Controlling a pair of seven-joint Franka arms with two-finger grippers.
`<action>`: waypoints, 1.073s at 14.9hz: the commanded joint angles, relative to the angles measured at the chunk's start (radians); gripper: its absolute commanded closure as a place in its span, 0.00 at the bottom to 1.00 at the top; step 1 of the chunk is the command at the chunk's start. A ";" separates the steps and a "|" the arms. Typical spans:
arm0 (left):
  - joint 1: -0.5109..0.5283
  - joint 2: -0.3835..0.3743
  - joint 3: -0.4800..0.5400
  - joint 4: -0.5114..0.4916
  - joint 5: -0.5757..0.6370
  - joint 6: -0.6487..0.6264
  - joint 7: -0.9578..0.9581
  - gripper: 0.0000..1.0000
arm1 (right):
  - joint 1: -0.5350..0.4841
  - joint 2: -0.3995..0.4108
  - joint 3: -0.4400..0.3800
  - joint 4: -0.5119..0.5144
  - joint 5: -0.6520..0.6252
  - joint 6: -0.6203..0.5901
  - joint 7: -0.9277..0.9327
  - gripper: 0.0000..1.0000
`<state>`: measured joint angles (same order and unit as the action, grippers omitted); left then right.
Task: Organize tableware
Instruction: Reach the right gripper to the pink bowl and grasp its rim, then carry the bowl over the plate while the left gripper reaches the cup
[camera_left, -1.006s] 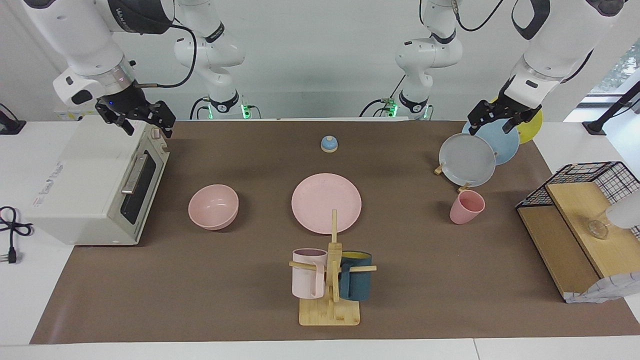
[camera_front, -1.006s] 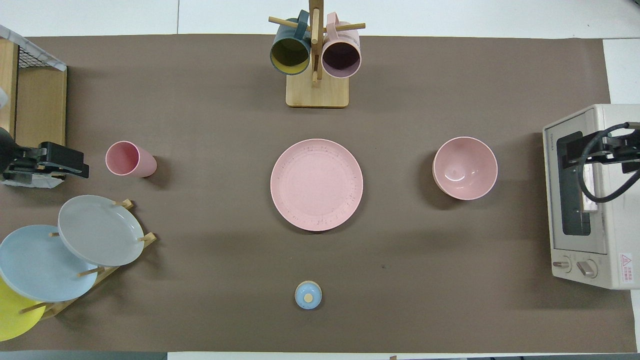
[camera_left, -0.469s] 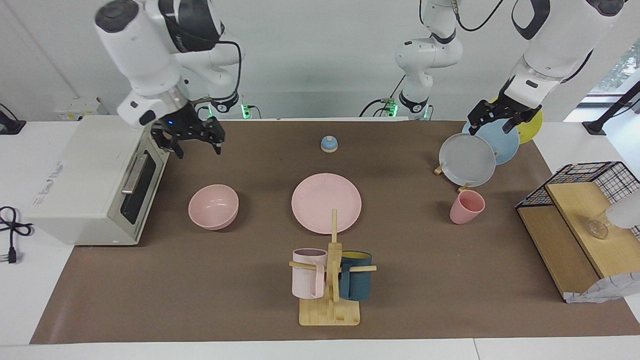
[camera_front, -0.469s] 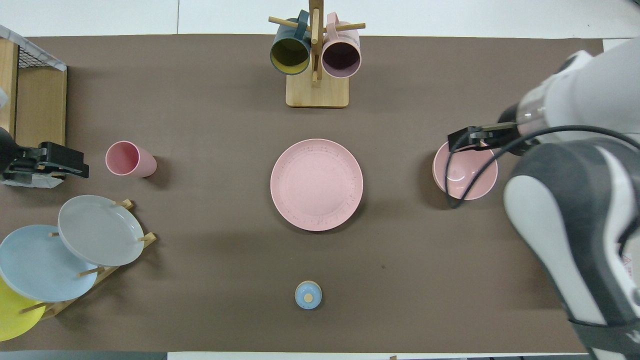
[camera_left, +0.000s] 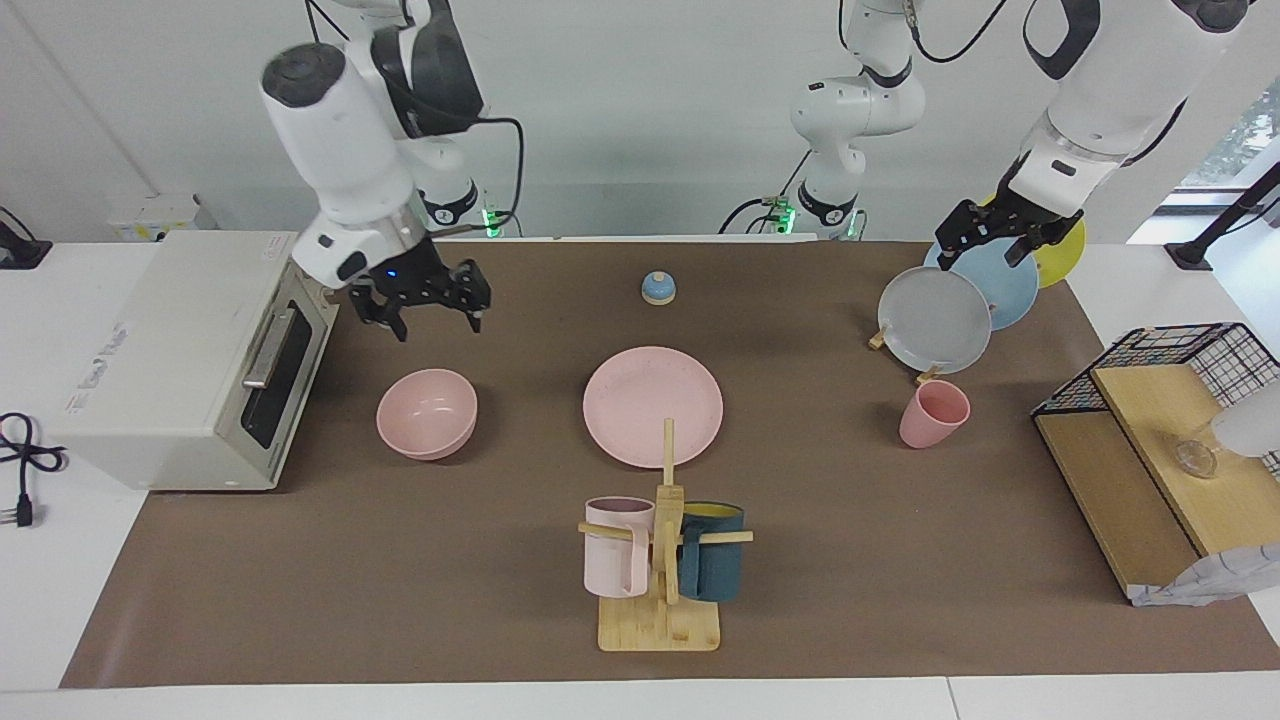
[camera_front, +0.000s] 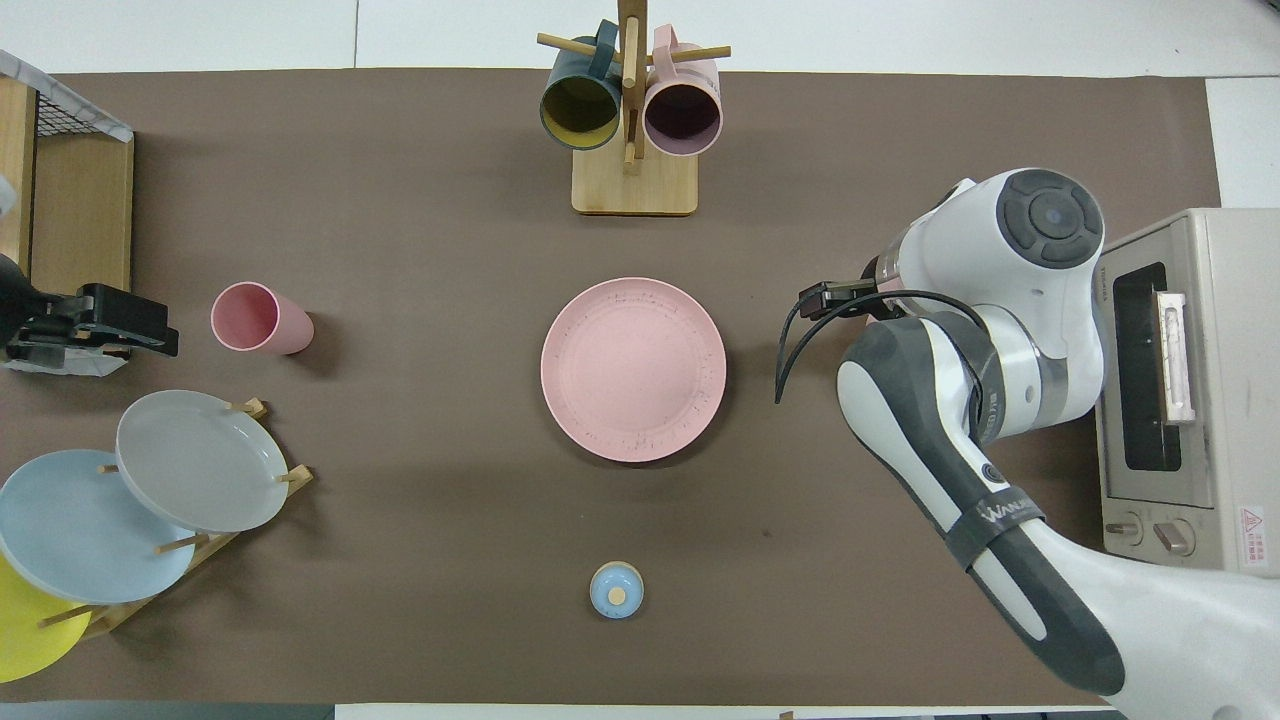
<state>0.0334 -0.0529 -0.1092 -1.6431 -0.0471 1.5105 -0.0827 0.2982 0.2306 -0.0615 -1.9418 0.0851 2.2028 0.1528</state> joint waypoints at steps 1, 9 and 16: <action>0.016 -0.004 -0.015 0.000 0.021 0.002 -0.008 0.00 | -0.010 -0.019 0.002 -0.048 0.007 0.015 -0.004 0.00; 0.016 -0.005 -0.014 -0.001 0.021 -0.001 -0.009 0.00 | -0.008 -0.014 0.002 -0.100 -0.067 0.018 -0.002 0.31; 0.017 -0.005 -0.012 -0.001 0.021 -0.004 -0.012 0.00 | 0.002 -0.014 0.002 -0.106 -0.183 0.006 -0.009 1.00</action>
<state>0.0354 -0.0529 -0.1090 -1.6431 -0.0470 1.5102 -0.0841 0.2989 0.2308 -0.0622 -2.0305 -0.0738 2.2042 0.1520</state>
